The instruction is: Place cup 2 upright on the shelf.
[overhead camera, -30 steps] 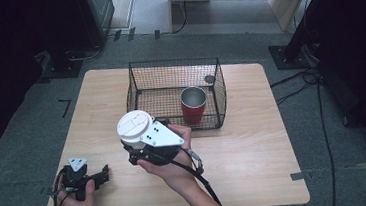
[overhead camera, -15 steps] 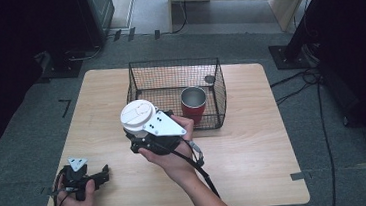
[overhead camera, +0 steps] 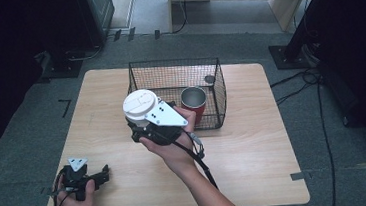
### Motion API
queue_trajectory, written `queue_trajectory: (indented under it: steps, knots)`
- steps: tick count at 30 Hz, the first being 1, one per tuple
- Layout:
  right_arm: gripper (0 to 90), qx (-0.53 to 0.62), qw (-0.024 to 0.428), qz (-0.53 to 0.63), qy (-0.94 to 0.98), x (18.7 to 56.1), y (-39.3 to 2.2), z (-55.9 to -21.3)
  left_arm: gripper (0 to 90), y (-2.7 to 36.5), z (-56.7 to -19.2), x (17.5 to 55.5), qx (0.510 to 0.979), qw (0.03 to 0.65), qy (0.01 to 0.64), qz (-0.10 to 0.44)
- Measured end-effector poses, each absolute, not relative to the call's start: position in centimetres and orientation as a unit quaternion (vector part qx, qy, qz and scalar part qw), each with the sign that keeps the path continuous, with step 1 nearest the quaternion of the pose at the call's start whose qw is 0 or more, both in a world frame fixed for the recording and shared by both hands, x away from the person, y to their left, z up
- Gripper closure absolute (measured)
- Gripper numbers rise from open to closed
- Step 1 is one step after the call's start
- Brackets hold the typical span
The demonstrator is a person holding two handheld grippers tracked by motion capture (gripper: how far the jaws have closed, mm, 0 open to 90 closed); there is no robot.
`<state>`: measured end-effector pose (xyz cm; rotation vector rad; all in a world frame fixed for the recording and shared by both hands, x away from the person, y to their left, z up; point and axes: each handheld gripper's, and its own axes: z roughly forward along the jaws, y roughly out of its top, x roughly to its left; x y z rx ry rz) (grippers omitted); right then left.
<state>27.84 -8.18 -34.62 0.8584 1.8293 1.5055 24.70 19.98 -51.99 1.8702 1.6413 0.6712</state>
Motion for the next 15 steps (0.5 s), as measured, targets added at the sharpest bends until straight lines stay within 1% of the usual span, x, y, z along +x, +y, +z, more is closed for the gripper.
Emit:
queue_trajectory:
  steps: [15]
  knots:
    - [16.2, 0.339, 0.326, 0.57, 0.674, 29.7, -8.2, -33.9, 2.1, 20.0, -52.0, 24.7, 0.697, 0.278, 0.612, 0.25]
